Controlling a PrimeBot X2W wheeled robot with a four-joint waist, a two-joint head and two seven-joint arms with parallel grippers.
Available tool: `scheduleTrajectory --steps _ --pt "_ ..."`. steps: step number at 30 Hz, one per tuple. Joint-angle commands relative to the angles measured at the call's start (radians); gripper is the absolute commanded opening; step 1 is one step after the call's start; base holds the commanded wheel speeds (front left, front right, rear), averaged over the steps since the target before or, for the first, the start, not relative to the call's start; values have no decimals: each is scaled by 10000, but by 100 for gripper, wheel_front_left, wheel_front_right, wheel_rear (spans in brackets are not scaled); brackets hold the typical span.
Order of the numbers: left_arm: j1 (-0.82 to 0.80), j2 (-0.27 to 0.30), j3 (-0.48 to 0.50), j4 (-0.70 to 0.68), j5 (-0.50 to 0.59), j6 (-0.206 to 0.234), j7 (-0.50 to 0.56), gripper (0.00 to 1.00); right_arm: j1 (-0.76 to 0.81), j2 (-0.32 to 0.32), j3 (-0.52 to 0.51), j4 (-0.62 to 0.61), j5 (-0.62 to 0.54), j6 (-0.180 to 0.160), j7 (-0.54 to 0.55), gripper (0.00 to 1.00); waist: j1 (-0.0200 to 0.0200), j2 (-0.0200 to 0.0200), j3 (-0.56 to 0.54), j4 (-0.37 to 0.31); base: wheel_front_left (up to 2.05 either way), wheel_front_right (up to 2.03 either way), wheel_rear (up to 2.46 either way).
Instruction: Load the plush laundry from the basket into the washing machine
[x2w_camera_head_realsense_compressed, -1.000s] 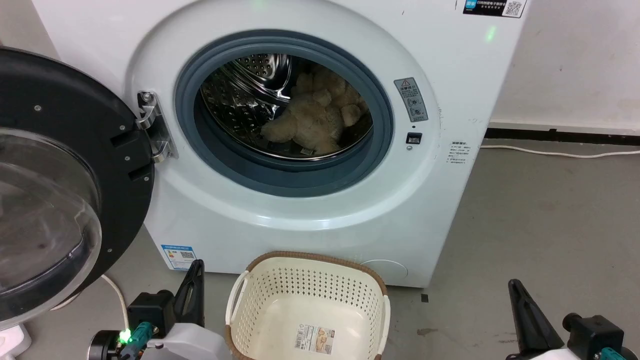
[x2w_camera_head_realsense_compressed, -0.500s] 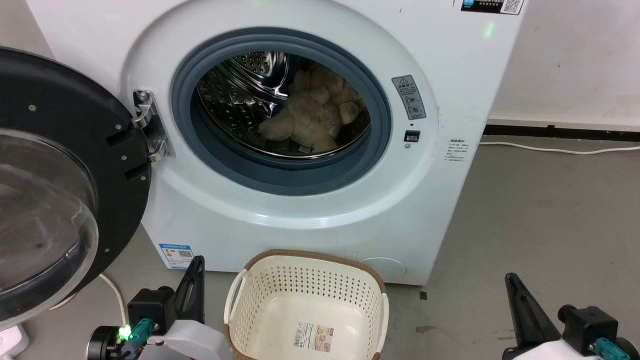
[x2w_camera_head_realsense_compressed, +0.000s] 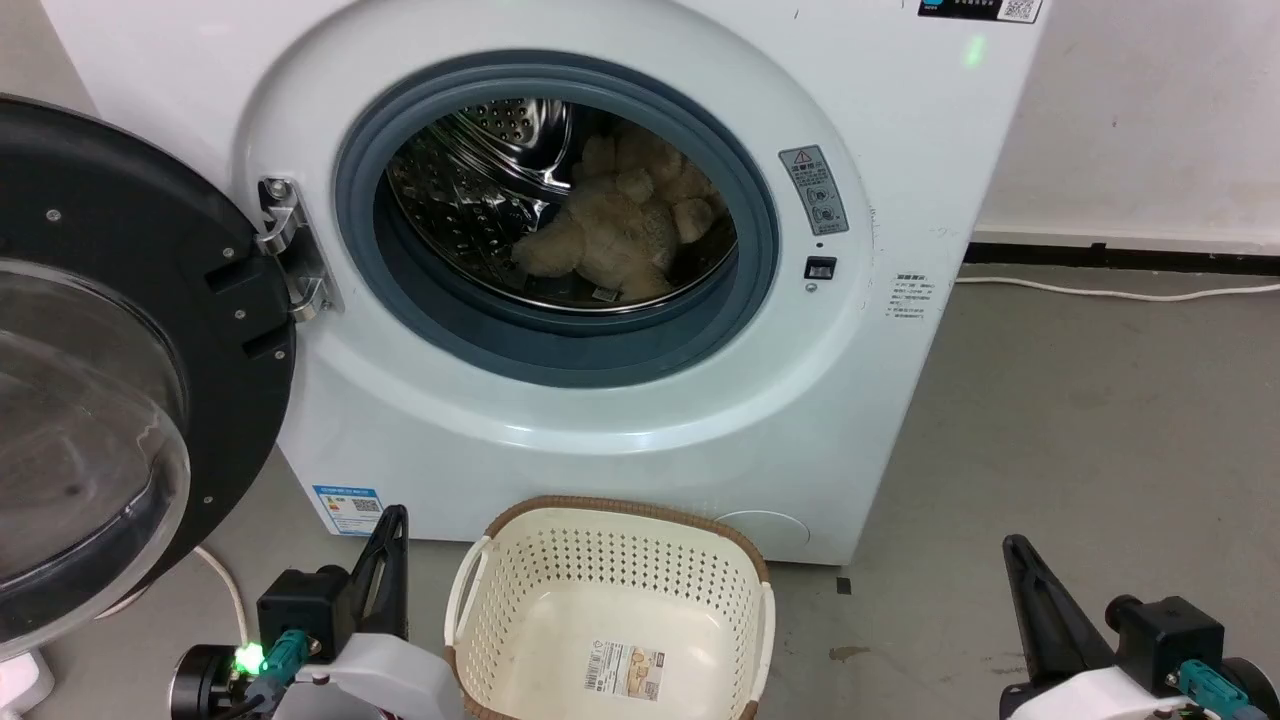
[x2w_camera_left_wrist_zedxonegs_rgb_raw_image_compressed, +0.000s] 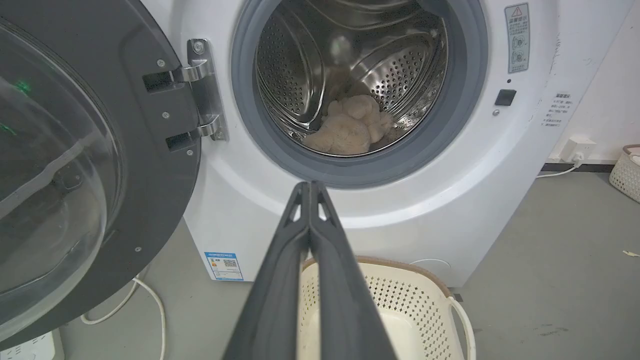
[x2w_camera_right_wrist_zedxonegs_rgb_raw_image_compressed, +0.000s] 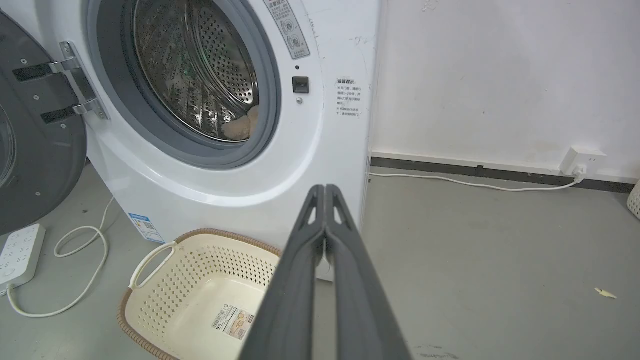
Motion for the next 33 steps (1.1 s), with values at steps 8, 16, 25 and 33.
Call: scheduleTrajectory --steps 8,16,25,33 --pt "68 -149 187 -196 267 -88 150 0 -288 -3 56 -134 -191 -5 198 0 0 0 41 -33 0 0 0" --pt "74 -246 311 -324 476 -143 280 0 -387 -3 88 -197 -332 -6 362 0 0 0 81 -66 0 0 0" --pt "81 -356 452 -469 713 -204 426 0 -499 -4 124 -268 -491 -6 547 0 0 0 127 -102 0 0 0" --pt "86 -441 561 -582 897 -253 539 0 -586 -4 152 -323 -615 -7 691 0 0 0 162 -131 0 0 0"
